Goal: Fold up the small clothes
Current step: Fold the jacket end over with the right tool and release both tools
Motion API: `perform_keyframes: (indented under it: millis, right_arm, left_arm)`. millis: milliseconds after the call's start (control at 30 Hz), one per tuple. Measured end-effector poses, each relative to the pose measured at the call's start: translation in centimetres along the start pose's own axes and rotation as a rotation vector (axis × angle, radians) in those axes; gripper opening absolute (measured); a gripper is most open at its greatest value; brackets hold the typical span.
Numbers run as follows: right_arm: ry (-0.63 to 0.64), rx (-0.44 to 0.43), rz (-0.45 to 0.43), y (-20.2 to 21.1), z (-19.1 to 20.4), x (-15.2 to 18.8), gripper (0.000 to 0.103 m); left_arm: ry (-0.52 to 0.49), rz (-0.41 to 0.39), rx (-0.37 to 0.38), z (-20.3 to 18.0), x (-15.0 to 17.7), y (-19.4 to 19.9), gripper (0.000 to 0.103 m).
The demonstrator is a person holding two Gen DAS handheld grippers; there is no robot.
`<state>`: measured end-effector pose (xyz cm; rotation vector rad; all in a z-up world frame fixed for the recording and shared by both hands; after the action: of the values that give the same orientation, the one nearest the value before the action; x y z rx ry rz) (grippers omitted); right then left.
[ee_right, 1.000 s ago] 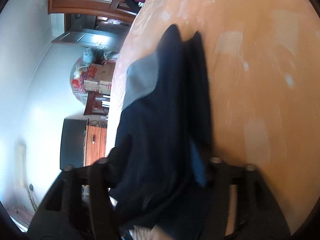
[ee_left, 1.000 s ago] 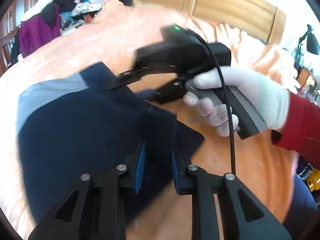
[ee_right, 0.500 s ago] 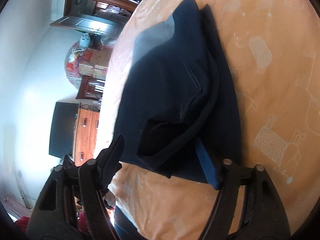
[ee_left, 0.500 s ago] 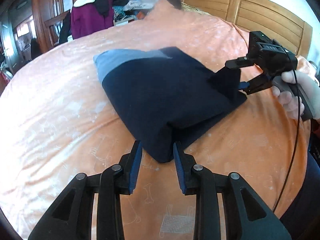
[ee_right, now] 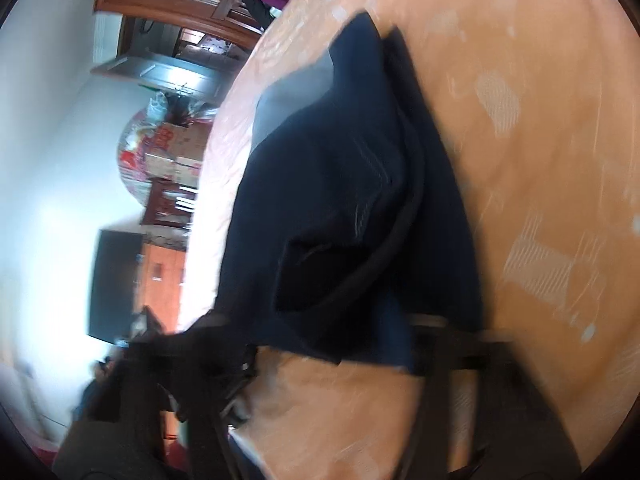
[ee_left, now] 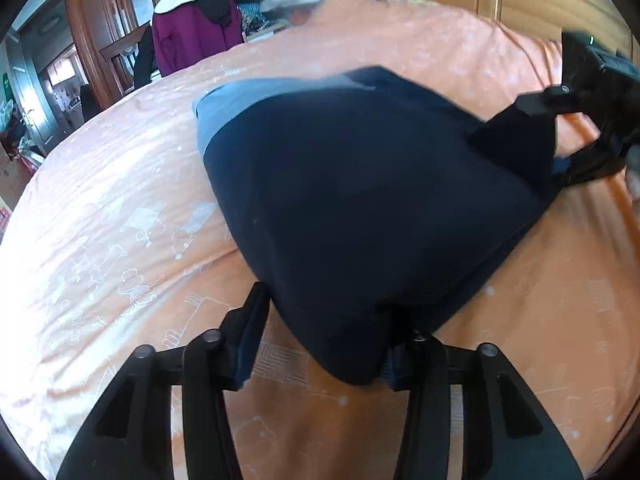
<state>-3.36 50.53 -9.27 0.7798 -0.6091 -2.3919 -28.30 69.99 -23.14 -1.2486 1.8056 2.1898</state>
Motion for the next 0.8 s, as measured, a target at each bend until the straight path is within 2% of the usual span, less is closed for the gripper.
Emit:
perform_keyframes:
  millis: [33,67,133,200,300,433,567,633,733,800]
  right_arm:
    - [0.019,0.039,-0.028,0.3,-0.4,0.0,0.001]
    - [0.009,0.060,-0.041,0.8,-1.4,0.4,0.001]
    - [-0.032,0.057,-0.045,1.9,-3.7,1.4,0.001]
    - [-0.052,0.053,-0.023,1.6,-4.8,2.3,0.001]
    - [-0.029,0.044,-0.014,0.9,-4.7,2.4,0.001]
    - [-0.012,0.033,-0.012,1.4,-3.5,2.0,0.002]
    - [0.004,-0.033,-0.022,1.4,-1.5,2.0,0.002]
    - [-0.022,-0.012,-0.015,0.6,-2.8,2.4,0.002]
    - [-0.095,-0.060,-0.031,0.3,-5.5,3.0,0.000]
    - [-0.088,-0.061,-0.048,0.5,-5.5,2.9,0.001]
  left_arm:
    - [-0.013,0.000,-0.006,0.0,0.0,-0.1,0.044]
    - [-0.036,-0.007,-0.020,-0.1,-0.1,0.2,0.038]
    - [-0.074,-0.030,-0.046,0.0,-0.2,1.3,0.033]
    - [-0.142,-0.014,-0.070,0.2,0.7,1.8,0.033]
    - [-0.184,0.027,-0.053,0.3,2.6,-0.1,0.034]
    - [-0.159,0.020,-0.034,0.6,2.3,0.5,0.033]
    - [-0.124,-0.002,-0.014,1.2,2.4,3.5,0.033]
    - [-0.098,-0.031,-0.003,1.5,1.9,5.5,0.033]
    - [-0.082,-0.109,0.001,1.7,0.4,8.1,0.032]
    - [-0.063,-0.154,0.007,2.1,-0.8,9.5,0.032]
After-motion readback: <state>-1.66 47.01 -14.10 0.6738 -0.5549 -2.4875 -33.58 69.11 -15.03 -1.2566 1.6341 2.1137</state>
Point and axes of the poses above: each gripper's, at about its wrist camera, not at the fingertips, and y roughly against the way its jaws point, z to its left, x to its underside, the point moved 5 cm from there along -y, roughly the way its jaws point, and after that the axes turned 9 degrees about y, right-handed, at the moved point
